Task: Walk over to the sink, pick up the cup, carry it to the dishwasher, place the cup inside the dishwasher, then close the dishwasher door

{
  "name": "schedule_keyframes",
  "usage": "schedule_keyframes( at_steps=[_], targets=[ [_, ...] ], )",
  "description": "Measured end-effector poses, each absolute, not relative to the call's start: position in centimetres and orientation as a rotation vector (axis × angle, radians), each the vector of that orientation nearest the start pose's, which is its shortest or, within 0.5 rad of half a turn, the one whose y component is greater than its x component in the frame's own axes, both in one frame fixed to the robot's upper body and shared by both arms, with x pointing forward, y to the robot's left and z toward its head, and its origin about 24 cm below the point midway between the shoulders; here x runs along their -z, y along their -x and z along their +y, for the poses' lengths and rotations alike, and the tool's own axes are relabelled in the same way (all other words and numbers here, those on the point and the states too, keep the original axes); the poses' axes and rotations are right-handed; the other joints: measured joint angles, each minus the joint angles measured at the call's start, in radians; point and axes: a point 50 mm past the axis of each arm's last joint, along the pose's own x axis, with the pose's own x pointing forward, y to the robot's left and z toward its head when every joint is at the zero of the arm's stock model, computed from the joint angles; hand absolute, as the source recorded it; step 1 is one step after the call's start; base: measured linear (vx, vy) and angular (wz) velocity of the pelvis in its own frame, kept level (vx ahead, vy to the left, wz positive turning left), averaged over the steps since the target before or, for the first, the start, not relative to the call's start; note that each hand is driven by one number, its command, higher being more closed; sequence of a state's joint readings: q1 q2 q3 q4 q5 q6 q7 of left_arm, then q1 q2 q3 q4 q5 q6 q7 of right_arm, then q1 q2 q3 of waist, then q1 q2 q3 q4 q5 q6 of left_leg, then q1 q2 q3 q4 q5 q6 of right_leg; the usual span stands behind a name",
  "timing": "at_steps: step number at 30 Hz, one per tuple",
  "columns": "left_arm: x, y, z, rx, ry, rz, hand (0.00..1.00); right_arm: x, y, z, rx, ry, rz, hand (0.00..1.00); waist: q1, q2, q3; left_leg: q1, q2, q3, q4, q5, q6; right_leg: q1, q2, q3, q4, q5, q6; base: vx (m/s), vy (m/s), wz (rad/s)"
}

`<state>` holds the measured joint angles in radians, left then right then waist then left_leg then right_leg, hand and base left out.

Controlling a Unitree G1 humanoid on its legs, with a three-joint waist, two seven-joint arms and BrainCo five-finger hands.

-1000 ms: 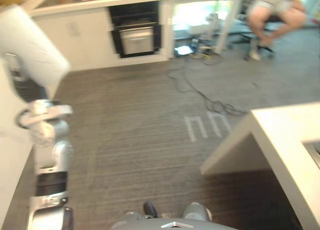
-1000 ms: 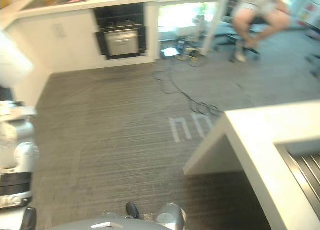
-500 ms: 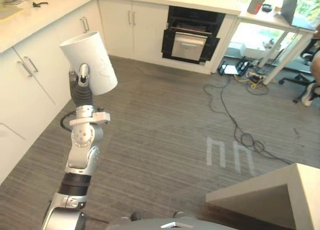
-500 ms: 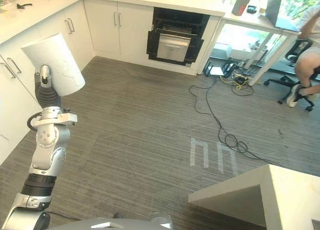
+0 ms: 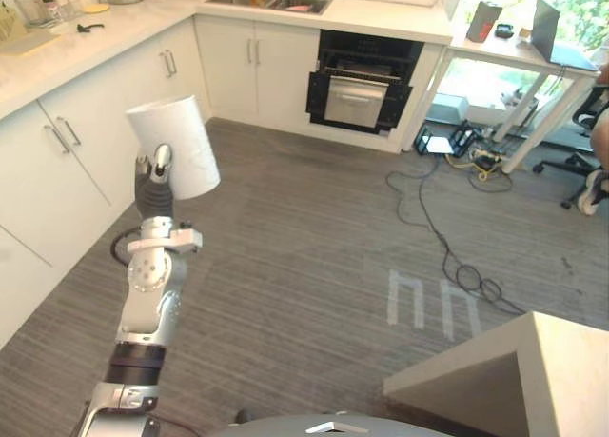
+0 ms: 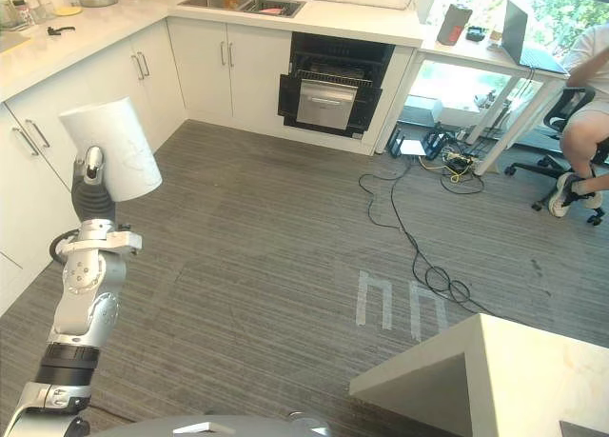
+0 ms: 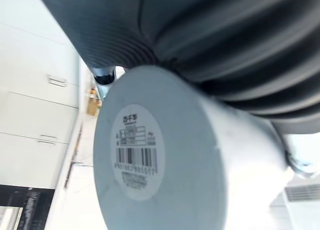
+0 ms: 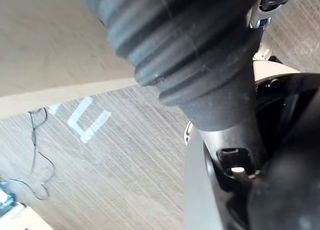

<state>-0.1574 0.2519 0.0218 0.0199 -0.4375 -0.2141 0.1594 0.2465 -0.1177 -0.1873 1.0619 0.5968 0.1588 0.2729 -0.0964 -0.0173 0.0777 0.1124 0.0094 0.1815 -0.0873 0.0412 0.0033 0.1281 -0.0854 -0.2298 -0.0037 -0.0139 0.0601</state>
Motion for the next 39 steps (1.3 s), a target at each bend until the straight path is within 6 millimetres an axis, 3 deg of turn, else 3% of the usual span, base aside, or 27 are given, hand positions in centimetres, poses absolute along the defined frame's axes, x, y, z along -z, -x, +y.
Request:
schedule_keyframes(
  at_steps=[2,6,7,8,9,10,11,13,15,17,18,19,22,24,25,26,27,28,29,30,31,32,34,36,37,38,39],
  targets=[
    [-7.8,-27.1,20.6,-0.154,0.247,-0.214,1.0,17.0,-1.4,-20.0,0.489,-0.771,1.167,0.0,0.004,0.005,-0.002,0.012,-0.005,0.008,0.0,-0.01,0.002,0.018,-0.005,-0.001,-0.01,-0.001,-0.001,-0.02,0.024,-0.09],
    [-5.1,-26.4,19.9,-0.133,0.306,-0.099,1.0,17.1,-1.0,-20.2,0.575,-0.786,1.176,0.0,0.011,0.007,-0.001,0.023,-0.029,0.011,0.0,-0.032,0.025,0.022,-0.046,-0.049,0.043,-0.041,0.024,0.01,0.083,0.11],
    [-4.8,-26.2,19.4,-0.117,0.316,-0.089,1.0,17.2,-0.8,-20.0,0.608,-0.81,1.169,0.0,0.012,0.001,-0.004,0.029,-0.034,0.056,0.002,-0.042,0.028,-0.006,-0.083,-0.066,0.119,-0.087,0.031,0.1,0.137,0.54],
    [-5.0,-26.4,18.8,-0.078,0.314,-0.095,1.0,17.3,-1.1,-19.4,0.62,-0.838,1.157,0.0,0.005,-0.025,0.006,0.017,-0.042,0.105,0.089,-0.086,0.039,-0.032,-0.144,-0.09,0.251,-0.154,0.04,0.13,0.123,0.61],
    [-5.2,-26.5,18.5,-0.066,0.316,-0.1,1.0,17.3,-1.3,-19.2,0.627,-0.853,1.152,0.0,0.007,-0.036,0.018,0.0,-0.047,0.097,0.14,-0.123,0.042,-0.041,-0.17,-0.089,0.328,-0.173,0.044,0.1,0.103,0.61],
    [-4.9,-26.4,17.9,-0.058,0.331,-0.088,1.0,17.3,-1.2,-19.6,0.643,-0.849,1.148,0.0,0.012,-0.038,0.039,-0.007,-0.056,0.075,0.227,-0.177,0.064,-0.096,-0.213,-0.059,0.519,-0.189,0.011,0.05,0.095,0.54],
    [-4.5,-26.1,17.4,-0.047,0.338,-0.065,1.0,17.2,-1.5,-19.6,0.621,-0.851,1.13,0.0,0.004,-0.016,0.051,-0.007,-0.051,0.042,0.284,-0.217,0.074,-0.168,-0.22,-0.014,0.678,-0.206,-0.028,0.07,0.123,0.64],
    [-4.1,-25.8,17.1,-0.044,0.349,-0.051,1.0,17.2,-1.9,-19.5,0.602,-0.836,1.119,0.0,0.013,-0.024,0.045,0.006,-0.043,0.02,0.304,-0.243,0.073,-0.224,-0.18,0.022,0.683,-0.267,-0.013,0.12,0.082,0.44],
    [-3.8,-25.1,17.3,-0.039,0.341,-0.043,1.0,17.1,-2.8,-19.5,0.558,-0.801,1.091,0.0,0.015,-0.021,0.047,0.021,-0.04,0.006,0.277,-0.248,0.07,-0.299,-0.128,0.03,0.546,-0.244,-0.001,0.19,0.029,0.22],
    [-4.0,-24.8,17.6,-0.019,0.32,-0.049,1.0,17.0,-3.2,-19.6,0.535,-0.783,1.052,0.0,0.015,-0.009,0.053,0.035,-0.033,-0.009,0.264,-0.254,0.064,-0.341,-0.096,0.034,0.397,-0.166,0.004,0.28,-0.014,0.27],
    [-4.5,-24.8,17.6,0.011,0.303,-0.067,1.0,16.9,-3.5,-19.8,0.512,-0.76,1.025,0.0,0.013,0.002,0.062,0.06,-0.022,-0.028,0.249,-0.266,0.053,-0.349,-0.073,0.058,0.227,-0.063,0.017,0.34,-0.054,0.34],
    [-4.9,-24.8,17.6,0.03,0.298,-0.086,1.0,16.8,-3.6,-19.8,0.508,-0.751,1.019,0.0,0.013,0.003,0.063,0.073,-0.017,-0.04,0.243,-0.279,0.041,-0.346,-0.066,0.074,0.142,-0.011,0.034,0.4,-0.101,0.38],
    [-6.3,-24.8,17.5,0.071,0.287,-0.146,1.0,16.8,-3.4,-19.8,0.507,-0.739,1.017,0.0,0.013,0.003,0.059,0.134,0.012,-0.077,0.267,-0.357,0.002,-0.328,-0.055,0.131,0.088,0.026,0.025,0.39,-0.169,0.38],
    [-6.2,-24.4,17.1,0.08,0.304,-0.148,1.0,16.6,-3.1,-20.6,0.513,-0.721,1.01,0.0,0.011,0.038,0.039,0.154,0.065,-0.098,0.299,-0.421,-0.02,-0.341,-0.009,0.146,0.164,0.101,0.001,0.56,-0.252,0.39],
    [-5.5,-23.9,16.6,0.077,0.324,-0.119,1.0,16.2,-2.8,-21.5,0.499,-0.695,0.981,0.0,0.005,0.075,0.003,0.177,0.112,-0.099,0.279,-0.44,-0.014,-0.37,0.034,0.132,0.248,0.097,-0.001,0.79,-0.28,0.28],
    [-4.7,-23.4,16.2,0.07,0.345,-0.088,1.0,15.8,-3.1,-22.2,0.474,-0.669,0.958,0.0,0.005,0.11,-0.005,0.176,0.145,-0.087,0.337,-0.422,-0.023,-0.382,0.061,0.113,0.325,0.023,-0.018,0.79,-0.287,0.21],
    [-4.5,-23.2,16.1,0.068,0.346,-0.074,1.0,15.8,-3.2,-22.0,0.471,-0.671,0.96,0.0,0.002,0.102,-0.001,0.133,0.153,-0.077,0.439,-0.393,-0.031,-0.377,0.059,0.11,0.348,-0.008,-0.025,0.77,-0.329,0.13],
    [-4.2,-23.0,15.7,0.072,0.354,-0.064,1.0,15.9,-3.0,-21.7,0.487,-0.681,0.963,0.0,0.0,0.087,0.013,0.043,0.176,-0.065,0.666,-0.301,-0.015,-0.332,0.059,0.1,0.353,-0.042,-0.039,0.6,-0.284,0.22],
    [-4.4,-23.2,15.2,0.08,0.373,-0.075,1.0,15.8,-2.8,-22.1,0.508,-0.671,0.955,0.0,0.0,0.106,0.036,-0.047,0.247,-0.051,0.909,-0.164,-0.005,-0.237,0.086,0.09,0.295,-0.067,-0.062,0.6,-0.244,0.18],
    [-4.6,-23.3,15.0,0.084,0.382,-0.084,1.0,15.8,-2.7,-22.5,0.506,-0.654,0.964,0.0,0.007,0.115,0.05,-0.087,0.285,-0.036,1.02,-0.166,0.003,-0.191,0.108,0.088,0.266,-0.075,-0.072,0.62,-0.144,0.06],
    [-4.8,-23.5,15.1,0.086,0.382,-0.096,1.0,15.8,-2.2,-22.6,0.503,-0.634,0.986,0.0,0.019,0.125,0.062,-0.157,0.315,-0.018,1.172,-0.212,0.028,-0.105,0.13,0.095,0.22,-0.102,-0.093,0.61,-0.109,-0.19],
    [-5.0,-23.6,15.7,0.074,0.374,-0.106,1.0,15.9,-1.8,-22.6,0.507,-0.62,1.003,0.0,0.025,0.117,0.067,-0.219,0.287,-0.01,1.206,-0.253,0.041,-0.038,0.125,0.111,0.192,-0.126,-0.096,0.58,-0.1,-0.24],
    [-5.2,-23.6,16.6,0.047,0.375,-0.123,1.0,16.0,-1.2,-22.9,0.527,-0.6,1.02,0.0,0.045,0.114,0.07,-0.309,0.233,0.012,1.112,-0.295,0.026,0.032,0.11,0.138,0.156,-0.144,-0.088,0.54,-0.04,-0.55],
    [-5.7,-23.6,17.4,0.028,0.377,-0.145,1.0,16.0,-1.3,-22.7,0.514,-0.585,1.026,0.0,0.054,0.097,0.081,-0.364,0.173,0.027,0.863,-0.302,0.004,0.078,0.086,0.177,0.144,-0.15,-0.059,0.54,0.049,-0.79],
    [-6.1,-23.6,17.5,0.028,0.381,-0.162,1.0,16.0,-1.4,-22.7,0.495,-0.568,1.033,0.0,0.064,0.08,0.088,-0.385,0.123,0.005,0.619,-0.25,-0.023,0.093,0.064,0.213,0.142,-0.162,-0.043,0.62,0.177,-0.92],
    [-6.6,-23.5,17.4,0.033,0.384,-0.182,1.0,16.0,-1.4,-22.8,0.485,-0.544,1.046,0.0,0.075,0.082,0.087,-0.401,0.097,-0.04,0.373,-0.164,-0.061,0.11,0.055,0.248,0.126,-0.18,-0.025,0.61,0.224,-0.92],
    [-6.8,-23.5,17.3,0.036,0.385,-0.192,1.0,15.9,-1.3,-23.1,0.485,-0.531,1.051,0.0,0.076,0.089,0.086,-0.415,0.099,-0.066,0.29,-0.141,-0.076,0.12,0.059,0.262,0.116,-0.197,-0.013,0.62,0.325,-0.82]
  ],
)
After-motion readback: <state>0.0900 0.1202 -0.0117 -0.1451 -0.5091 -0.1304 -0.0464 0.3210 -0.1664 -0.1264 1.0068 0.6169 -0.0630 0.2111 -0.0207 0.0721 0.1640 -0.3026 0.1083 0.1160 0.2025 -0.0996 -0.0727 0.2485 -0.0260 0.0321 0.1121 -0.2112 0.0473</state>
